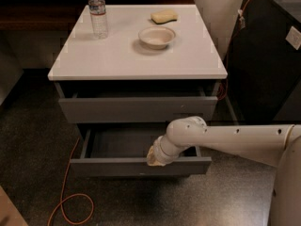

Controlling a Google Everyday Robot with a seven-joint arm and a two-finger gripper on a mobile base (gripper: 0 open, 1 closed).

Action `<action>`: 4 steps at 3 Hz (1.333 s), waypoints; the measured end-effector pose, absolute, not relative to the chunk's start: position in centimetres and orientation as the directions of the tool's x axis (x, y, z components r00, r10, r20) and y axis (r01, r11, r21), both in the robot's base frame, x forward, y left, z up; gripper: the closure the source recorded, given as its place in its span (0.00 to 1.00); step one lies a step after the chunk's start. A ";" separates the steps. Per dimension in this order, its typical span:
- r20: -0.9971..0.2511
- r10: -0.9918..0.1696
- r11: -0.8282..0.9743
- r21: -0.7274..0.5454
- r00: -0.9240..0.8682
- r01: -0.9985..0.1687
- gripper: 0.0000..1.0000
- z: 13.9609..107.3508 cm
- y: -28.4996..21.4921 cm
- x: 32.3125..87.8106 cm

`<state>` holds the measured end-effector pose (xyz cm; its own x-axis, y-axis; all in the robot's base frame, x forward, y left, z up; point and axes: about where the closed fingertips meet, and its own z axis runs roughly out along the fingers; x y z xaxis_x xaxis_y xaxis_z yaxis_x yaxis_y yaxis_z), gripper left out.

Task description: Open middle drawer

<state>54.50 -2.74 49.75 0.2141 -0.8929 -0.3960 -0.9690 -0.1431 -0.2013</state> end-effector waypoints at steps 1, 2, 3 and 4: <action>-0.395 -0.895 -0.142 -0.190 0.208 -0.971 0.69 50.5 -2.6 55.2; -0.399 -0.896 -0.132 -0.178 0.194 -0.975 0.92 50.2 -2.6 56.6; -0.410 -0.895 -0.115 -0.175 0.179 -0.978 1.00 48.9 -2.6 58.2; -0.418 -0.892 -0.107 -0.173 0.171 -0.979 1.00 47.0 -2.3 59.7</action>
Offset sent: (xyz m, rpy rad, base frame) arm 0.0464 -0.0010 0.0001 0.0053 0.0345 -0.0363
